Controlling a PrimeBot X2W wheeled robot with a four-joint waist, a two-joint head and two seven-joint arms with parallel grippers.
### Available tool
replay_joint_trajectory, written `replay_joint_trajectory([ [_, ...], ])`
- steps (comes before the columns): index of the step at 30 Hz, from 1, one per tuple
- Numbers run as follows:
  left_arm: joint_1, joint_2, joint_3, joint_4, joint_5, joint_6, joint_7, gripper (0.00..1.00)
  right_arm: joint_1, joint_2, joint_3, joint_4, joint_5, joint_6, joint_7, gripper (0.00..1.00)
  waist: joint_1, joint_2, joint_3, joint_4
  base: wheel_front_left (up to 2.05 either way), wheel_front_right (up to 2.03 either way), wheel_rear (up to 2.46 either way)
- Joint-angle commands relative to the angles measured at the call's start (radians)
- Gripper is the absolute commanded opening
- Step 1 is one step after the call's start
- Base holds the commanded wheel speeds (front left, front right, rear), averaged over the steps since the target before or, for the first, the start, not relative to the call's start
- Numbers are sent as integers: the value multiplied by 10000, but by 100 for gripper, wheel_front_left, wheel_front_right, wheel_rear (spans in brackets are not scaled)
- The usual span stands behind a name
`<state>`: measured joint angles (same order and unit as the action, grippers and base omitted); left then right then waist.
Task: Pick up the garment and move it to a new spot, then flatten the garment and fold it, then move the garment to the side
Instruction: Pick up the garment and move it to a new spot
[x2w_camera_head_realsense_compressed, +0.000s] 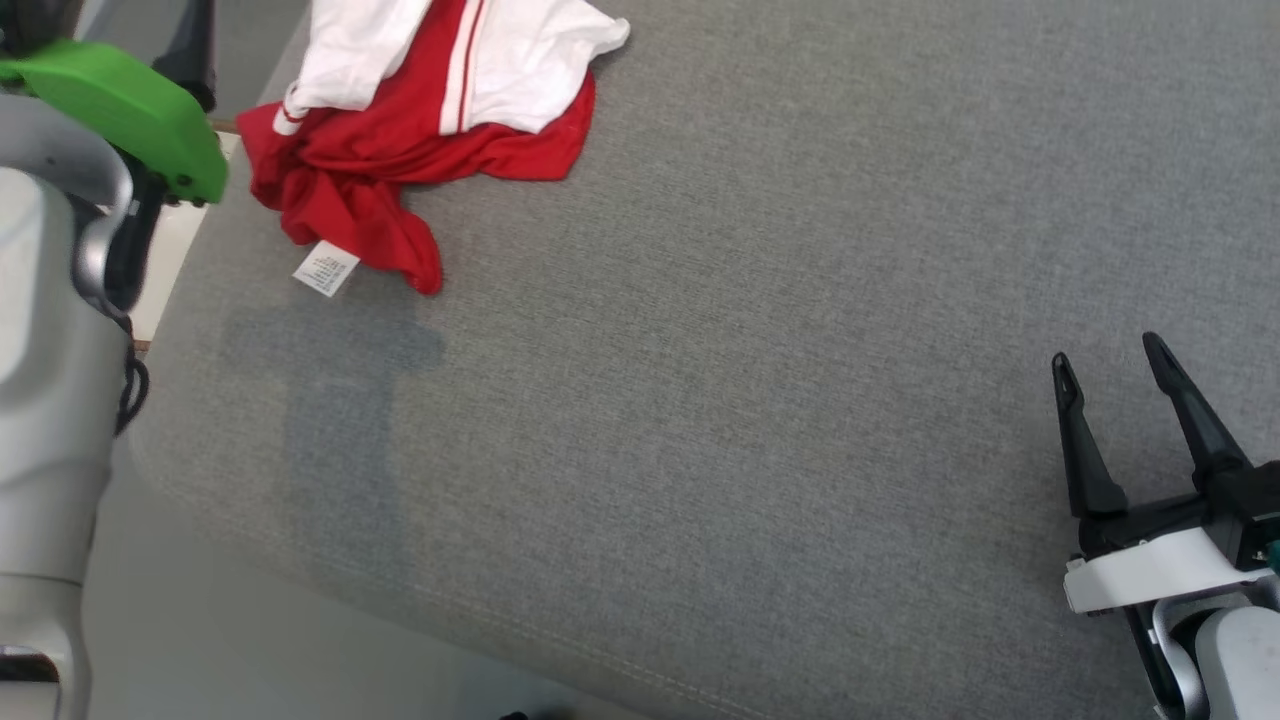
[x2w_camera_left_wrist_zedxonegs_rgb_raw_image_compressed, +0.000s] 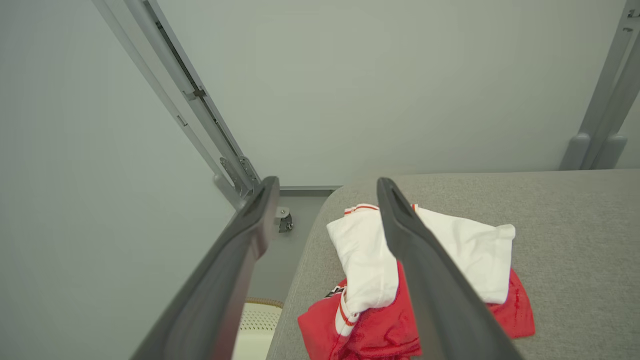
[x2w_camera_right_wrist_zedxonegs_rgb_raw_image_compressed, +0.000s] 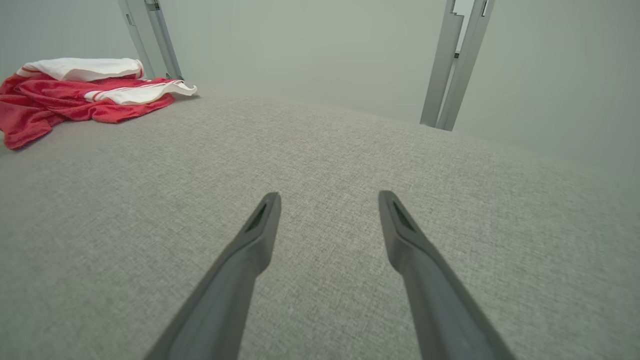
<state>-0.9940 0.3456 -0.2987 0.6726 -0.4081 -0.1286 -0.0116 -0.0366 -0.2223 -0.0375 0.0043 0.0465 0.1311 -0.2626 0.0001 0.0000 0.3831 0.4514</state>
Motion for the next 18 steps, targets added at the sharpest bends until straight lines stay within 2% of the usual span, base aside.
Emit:
replay_joint_trajectory([
  [1, -479, 180, -227, 354, -451, -12, 262, 100, -253, -99, -5, -116, -95, -7, -29, 100, -1, 0, 1555, -1088, 0, 0, 0],
  [8, -1697, 958, -1636, 1924, -2882, -13, 2211, 100, -559, -108, -105, -385, -218, -7, -28, 100, -1, 0, 2547, -1788, 0, 0, 0],
  [12, -2142, 1441, -2106, 2610, -3463, -14, 2563, 100, -619, -32, -114, -416, -283, -12, 8, 100, -1, 0, 2981, -2094, 0, 0, 0],
  [18, -2232, 1720, -2669, 3569, -3952, -14, 2773, 100, -621, 91, -77, -311, -355, -20, 66, 100, -1, 0, 3260, -2425, 0, 0, 0],
])
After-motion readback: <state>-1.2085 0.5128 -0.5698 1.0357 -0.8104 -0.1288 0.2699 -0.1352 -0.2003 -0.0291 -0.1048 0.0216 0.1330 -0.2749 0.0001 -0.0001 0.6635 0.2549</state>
